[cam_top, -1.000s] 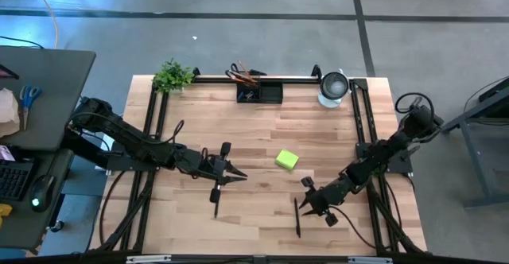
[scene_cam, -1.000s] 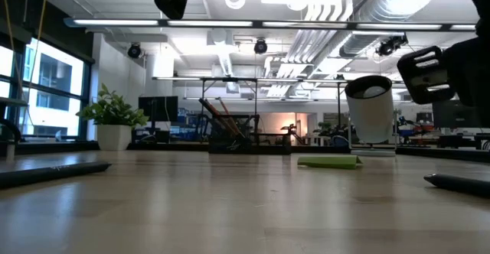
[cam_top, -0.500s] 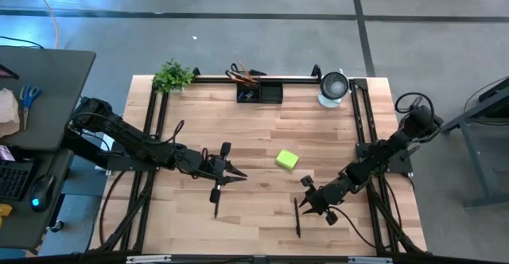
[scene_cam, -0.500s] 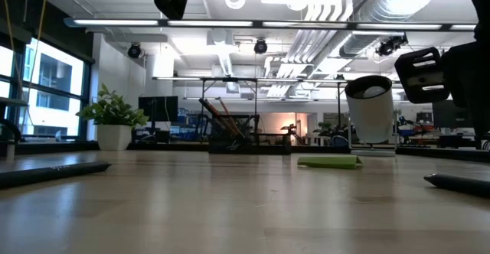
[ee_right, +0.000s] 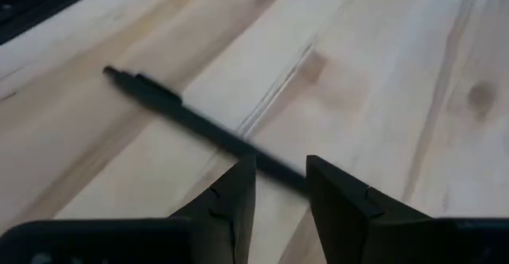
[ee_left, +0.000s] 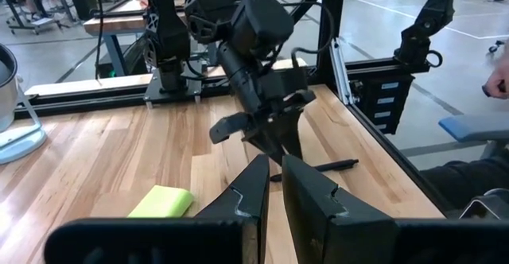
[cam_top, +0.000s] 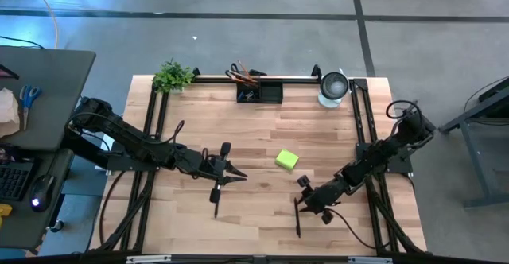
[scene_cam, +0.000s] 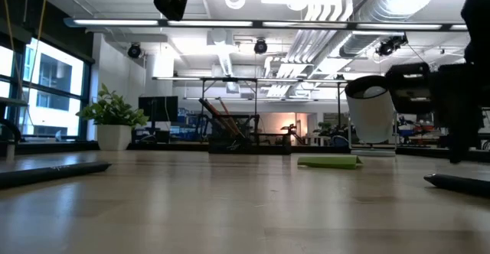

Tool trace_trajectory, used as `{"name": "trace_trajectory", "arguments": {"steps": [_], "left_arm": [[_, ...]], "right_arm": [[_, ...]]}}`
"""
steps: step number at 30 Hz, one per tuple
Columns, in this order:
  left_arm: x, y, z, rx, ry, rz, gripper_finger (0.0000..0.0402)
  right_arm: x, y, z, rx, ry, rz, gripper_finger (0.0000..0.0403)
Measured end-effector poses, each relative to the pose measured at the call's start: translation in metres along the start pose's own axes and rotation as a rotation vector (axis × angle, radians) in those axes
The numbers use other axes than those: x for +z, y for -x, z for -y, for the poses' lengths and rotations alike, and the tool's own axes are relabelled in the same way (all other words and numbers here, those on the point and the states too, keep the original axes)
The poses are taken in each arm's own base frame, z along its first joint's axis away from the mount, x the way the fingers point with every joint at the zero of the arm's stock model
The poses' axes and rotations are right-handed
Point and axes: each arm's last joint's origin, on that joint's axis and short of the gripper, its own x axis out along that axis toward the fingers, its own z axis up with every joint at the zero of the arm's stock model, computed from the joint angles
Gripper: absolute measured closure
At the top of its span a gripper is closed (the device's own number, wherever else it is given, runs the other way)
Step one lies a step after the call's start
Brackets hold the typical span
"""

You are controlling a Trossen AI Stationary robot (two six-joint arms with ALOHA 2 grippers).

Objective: Pick and place office supplies into organizer
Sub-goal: Put the right black pen into the black desk organizer

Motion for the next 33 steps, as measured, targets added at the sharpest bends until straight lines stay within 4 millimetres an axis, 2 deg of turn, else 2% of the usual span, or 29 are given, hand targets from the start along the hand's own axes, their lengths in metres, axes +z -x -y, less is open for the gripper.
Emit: {"name": "trace_trajectory", "arguments": {"steps": [4, 14, 24, 33], "left_arm": [[-0.001, 0.000, 0.000, 0.000, -0.002, -0.007, 0.0373], [-0.001, 0.000, 0.000, 0.000, -0.001, -0.006, 0.0373], [-0.001, 0.000, 0.000, 0.000, 0.009, -0.014, 0.0373], [-0.002, 0.000, 0.000, 0.000, 0.008, -0.017, 0.0373]], "right_arm": [[0.003, 0.000, 0.001, -0.028, 0.024, 0.029, 0.0295], [0.000, -0.001, 0.000, -0.016, 0.031, -0.025, 0.0295], [0.020, -0.027, -0.002, 0.056, 0.085, -0.079, 0.0295], [0.026, -0.031, 0.001, 0.013, 0.115, -0.120, 0.0295]]}}
